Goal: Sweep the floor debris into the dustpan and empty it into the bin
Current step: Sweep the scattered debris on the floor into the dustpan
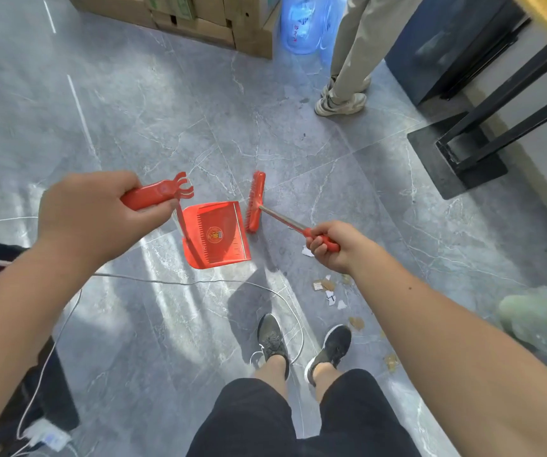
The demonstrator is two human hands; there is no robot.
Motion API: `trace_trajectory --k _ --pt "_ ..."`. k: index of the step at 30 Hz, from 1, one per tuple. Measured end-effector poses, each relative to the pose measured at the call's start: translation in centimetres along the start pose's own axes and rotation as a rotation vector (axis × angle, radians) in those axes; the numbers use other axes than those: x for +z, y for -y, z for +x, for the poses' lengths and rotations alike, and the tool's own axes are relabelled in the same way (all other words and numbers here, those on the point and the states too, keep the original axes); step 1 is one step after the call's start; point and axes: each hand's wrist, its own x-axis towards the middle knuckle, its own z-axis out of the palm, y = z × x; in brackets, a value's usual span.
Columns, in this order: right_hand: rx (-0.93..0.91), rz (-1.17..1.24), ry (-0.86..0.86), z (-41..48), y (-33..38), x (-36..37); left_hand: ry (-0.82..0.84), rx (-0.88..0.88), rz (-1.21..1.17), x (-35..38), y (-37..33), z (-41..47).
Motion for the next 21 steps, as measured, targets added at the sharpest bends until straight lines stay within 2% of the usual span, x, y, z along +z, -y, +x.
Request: trace_trajectory --k 10,17,21 --pt "0.1 0.213 -0.035 -0.2 -4.2 -5.9 0.0 -0.012 0.003 -0.8 0.0 -4.3" --pt "0.096 0.233 -0.105 -3.7 -7.5 -13.4 0.035 0.032 0.0 -0.1 -6.1 -7.1" --pt "0.085 0.253 -0.131 -6.6 -9.4 -17.3 0.081 0.114 0.01 0.8 -10.9 -8.9"
